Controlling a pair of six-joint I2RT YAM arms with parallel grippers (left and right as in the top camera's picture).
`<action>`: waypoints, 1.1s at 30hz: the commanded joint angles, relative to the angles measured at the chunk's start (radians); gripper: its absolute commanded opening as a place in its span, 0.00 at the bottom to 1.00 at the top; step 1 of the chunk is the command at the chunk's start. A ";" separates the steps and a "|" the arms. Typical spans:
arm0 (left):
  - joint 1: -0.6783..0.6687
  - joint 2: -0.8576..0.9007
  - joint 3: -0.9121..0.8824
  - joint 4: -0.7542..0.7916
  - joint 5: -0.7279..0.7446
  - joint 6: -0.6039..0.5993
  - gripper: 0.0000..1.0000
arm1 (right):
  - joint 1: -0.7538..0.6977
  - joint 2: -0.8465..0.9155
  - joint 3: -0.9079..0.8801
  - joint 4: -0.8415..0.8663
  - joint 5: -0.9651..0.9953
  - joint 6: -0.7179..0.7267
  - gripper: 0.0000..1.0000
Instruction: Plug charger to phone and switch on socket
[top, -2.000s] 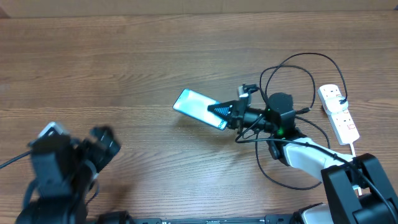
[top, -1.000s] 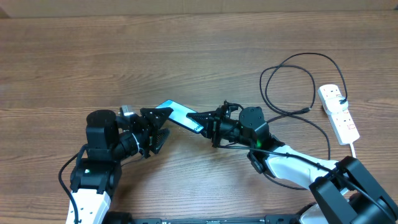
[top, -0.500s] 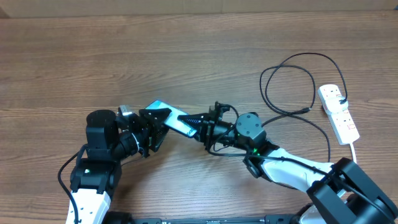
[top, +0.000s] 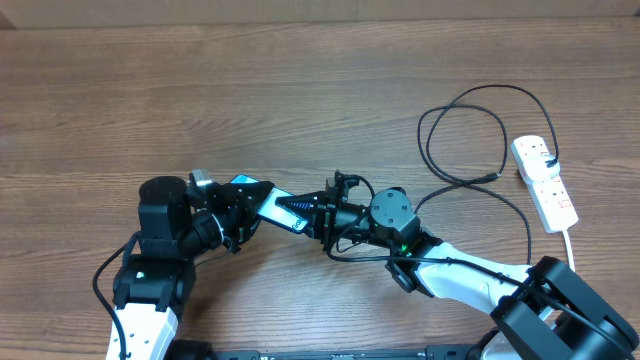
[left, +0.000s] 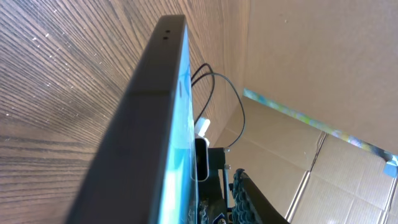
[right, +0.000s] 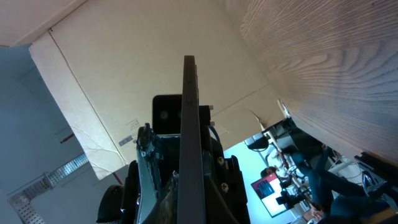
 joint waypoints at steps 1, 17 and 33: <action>-0.004 0.002 -0.004 0.005 -0.008 -0.006 0.24 | 0.004 -0.014 0.003 0.010 0.003 -0.005 0.04; -0.004 0.008 -0.004 -0.029 -0.072 0.002 0.04 | 0.003 -0.014 0.003 -0.013 0.008 -0.217 0.20; -0.002 0.184 -0.004 0.006 -0.101 0.153 0.04 | -0.054 -0.014 0.004 -0.378 0.386 -0.946 0.98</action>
